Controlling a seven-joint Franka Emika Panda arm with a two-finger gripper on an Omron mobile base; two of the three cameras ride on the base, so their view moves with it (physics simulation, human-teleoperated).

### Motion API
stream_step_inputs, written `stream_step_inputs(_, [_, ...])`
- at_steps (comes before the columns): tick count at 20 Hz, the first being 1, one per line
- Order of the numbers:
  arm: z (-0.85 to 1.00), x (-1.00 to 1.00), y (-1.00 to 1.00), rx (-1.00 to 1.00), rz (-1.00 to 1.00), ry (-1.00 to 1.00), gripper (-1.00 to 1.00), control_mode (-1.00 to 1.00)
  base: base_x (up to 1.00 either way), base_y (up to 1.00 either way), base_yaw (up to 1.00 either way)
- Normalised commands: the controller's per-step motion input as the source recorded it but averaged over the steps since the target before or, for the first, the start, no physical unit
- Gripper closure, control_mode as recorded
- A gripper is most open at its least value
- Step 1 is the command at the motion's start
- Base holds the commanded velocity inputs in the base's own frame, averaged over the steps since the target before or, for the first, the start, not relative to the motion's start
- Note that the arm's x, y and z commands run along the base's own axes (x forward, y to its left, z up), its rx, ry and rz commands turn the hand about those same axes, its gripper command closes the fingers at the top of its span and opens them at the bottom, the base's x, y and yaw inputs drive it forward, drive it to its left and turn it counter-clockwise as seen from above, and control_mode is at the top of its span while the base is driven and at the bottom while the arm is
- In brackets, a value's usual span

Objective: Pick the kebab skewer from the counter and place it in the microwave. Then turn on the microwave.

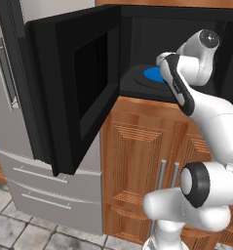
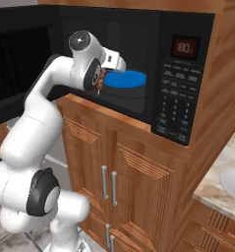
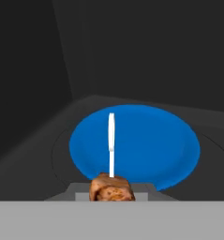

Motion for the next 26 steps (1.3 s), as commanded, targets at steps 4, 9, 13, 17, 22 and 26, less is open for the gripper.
stream_step_inputs(4, [0.0,0.39,-0.1,0.0,0.0,0.0,1.0,-1.0,0.0,0.0,0.0])
stream_step_inputs(9, [0.0,0.36,-0.07,0.0,0.0,0.0,1.0,-1.0,0.0,0.0,0.0])
stream_step_inputs(13, [0.0,0.38,-0.05,0.0,0.0,0.0,1.0,-1.0,0.0,0.0,0.0])
stream_step_inputs(17, [0.0,0.37,-0.05,0.0,0.0,0.0,1.0,-1.0,0.0,0.0,0.0])
stream_step_inputs(22, [0.0,0.33,-0.04,0.0,0.0,0.0,1.0,-1.0,0.0,0.0,0.0])
stream_step_inputs(26, [-0.09,0.34,-0.01,0.0,0.0,0.0,1.0,-1.0,0.0,0.0,0.0])
